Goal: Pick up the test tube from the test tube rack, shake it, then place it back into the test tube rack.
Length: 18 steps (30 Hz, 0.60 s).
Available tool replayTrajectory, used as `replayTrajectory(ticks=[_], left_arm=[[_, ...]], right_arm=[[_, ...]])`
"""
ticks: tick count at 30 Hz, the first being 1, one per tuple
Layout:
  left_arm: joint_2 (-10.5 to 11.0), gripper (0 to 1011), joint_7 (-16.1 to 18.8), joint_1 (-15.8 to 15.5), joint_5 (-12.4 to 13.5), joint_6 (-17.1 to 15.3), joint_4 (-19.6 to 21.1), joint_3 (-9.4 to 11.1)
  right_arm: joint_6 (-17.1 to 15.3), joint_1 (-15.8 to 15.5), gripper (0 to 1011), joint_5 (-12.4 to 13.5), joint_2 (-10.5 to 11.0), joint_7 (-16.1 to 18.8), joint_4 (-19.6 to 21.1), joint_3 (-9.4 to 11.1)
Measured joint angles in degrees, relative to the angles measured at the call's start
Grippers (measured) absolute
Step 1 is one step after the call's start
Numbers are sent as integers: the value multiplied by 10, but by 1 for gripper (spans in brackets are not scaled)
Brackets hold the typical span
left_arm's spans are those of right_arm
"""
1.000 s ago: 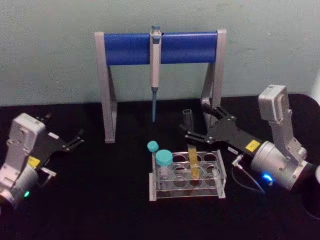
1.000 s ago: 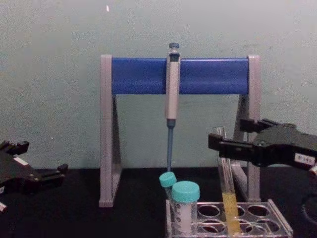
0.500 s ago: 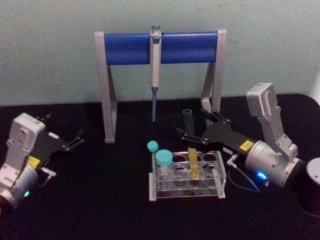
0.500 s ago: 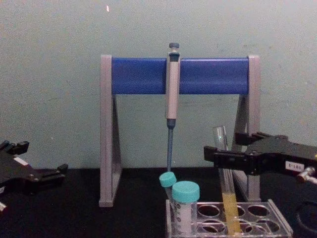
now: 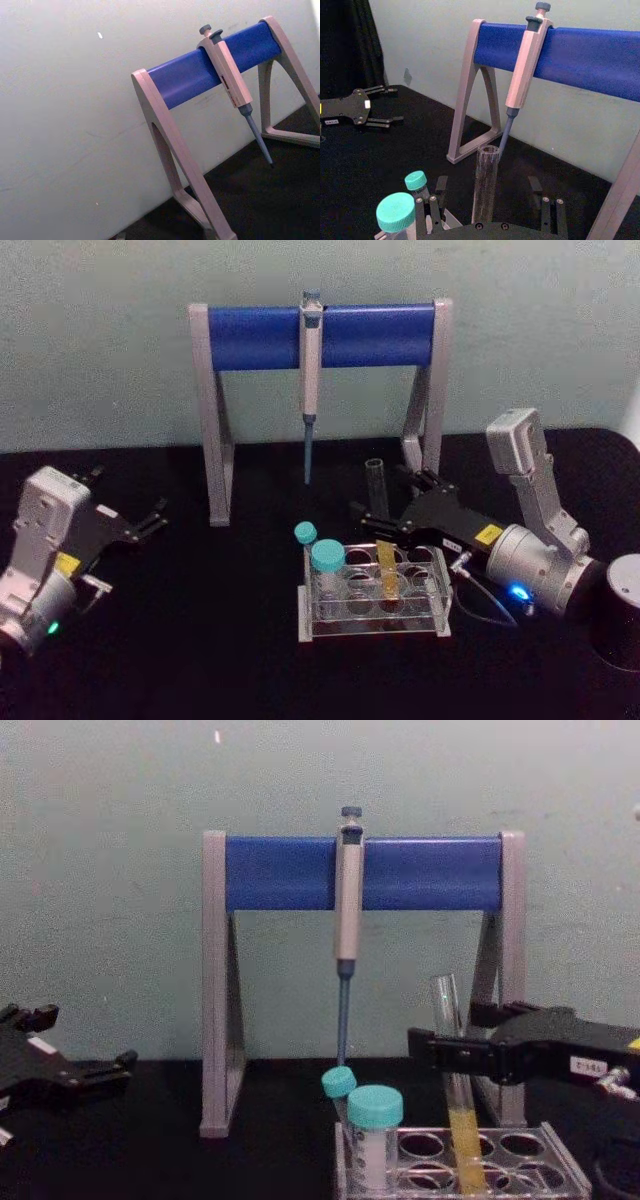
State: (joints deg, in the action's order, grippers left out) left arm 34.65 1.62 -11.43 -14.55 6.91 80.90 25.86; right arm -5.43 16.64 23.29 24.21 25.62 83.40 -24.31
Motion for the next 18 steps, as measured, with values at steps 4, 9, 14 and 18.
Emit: replayTrajectory(ticks=[4,9,14,18], left_arm=[[0,1001,0,0,0,0,0,0],[0,1001,0,0,0,0,0,0],[0,1001,0,0,0,0,0,0],[0,1001,0,0,0,0,0,0]], right_arm=[[-3,1,1000,0,-2,0,-2,0],[-4,1,1000,0,-2,0,-2,1],[-4,0,1000,0,-3,1,-2,2],[-4,-1,1000,1,-2,1,-2,2]])
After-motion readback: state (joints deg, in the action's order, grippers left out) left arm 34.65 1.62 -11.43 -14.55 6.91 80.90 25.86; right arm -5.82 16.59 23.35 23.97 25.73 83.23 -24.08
